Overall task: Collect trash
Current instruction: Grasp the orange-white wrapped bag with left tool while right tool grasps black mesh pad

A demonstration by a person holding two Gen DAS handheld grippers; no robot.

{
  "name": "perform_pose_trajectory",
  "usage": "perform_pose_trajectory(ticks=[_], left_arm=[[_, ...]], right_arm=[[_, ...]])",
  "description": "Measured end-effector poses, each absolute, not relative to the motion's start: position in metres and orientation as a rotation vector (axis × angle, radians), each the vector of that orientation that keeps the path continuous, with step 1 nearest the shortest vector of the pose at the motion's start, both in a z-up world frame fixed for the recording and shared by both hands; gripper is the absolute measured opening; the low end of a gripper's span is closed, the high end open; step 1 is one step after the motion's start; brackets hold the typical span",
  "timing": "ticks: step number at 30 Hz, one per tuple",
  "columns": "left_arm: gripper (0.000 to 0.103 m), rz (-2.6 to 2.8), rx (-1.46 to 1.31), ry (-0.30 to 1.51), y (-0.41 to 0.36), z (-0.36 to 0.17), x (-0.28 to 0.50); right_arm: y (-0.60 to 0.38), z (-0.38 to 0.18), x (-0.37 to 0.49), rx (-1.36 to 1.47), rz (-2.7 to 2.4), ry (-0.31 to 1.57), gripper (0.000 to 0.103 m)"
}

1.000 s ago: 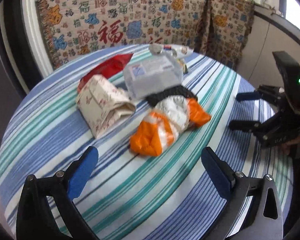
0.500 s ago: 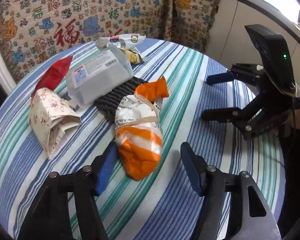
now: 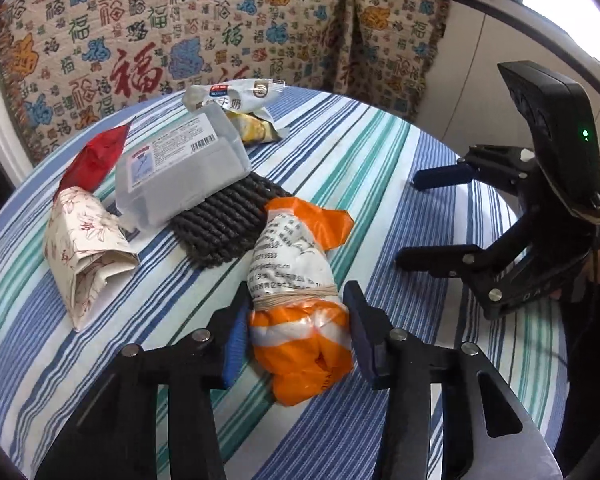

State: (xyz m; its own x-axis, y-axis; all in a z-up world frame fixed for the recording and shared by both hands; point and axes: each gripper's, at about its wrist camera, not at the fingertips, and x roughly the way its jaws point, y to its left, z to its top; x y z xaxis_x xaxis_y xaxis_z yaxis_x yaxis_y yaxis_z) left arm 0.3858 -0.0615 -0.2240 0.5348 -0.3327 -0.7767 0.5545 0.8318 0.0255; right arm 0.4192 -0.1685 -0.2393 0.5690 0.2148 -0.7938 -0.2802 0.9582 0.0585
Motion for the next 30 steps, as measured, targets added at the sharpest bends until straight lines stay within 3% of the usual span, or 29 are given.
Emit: perform_pose_trajectory(ticks=[16,23,25,26,27,30], left_arm=[[0.045,-0.089,0.04,0.852,0.038,-0.218,0.347],[0.047,0.009,0.058,0.843,0.03,-0.223,0.346],[0.049,0.02,0.063,0.85,0.028,-0.225,0.347],[0.05,0.023,0.061,0.849,0.028,-0.226,0.347],[0.052,0.021,0.055,0.85,0.029,-0.226,0.348],[0.056,0.016,0.024,0.855,0.032,-0.224,0.347]], right_arm=[[-0.115,-0.229,0.461,0.082,0.377,0.925,0.089],[-0.083,-0.239,0.491,0.029,0.283,0.942,0.088],[-0.084,-0.238,0.495,0.002,0.256,0.924,0.061],[-0.084,-0.236,0.495,-0.004,0.272,0.911,0.037],[-0.086,-0.233,0.492,0.01,0.297,0.915,0.028],[-0.087,-0.226,0.469,-0.046,0.37,0.94,0.028]])
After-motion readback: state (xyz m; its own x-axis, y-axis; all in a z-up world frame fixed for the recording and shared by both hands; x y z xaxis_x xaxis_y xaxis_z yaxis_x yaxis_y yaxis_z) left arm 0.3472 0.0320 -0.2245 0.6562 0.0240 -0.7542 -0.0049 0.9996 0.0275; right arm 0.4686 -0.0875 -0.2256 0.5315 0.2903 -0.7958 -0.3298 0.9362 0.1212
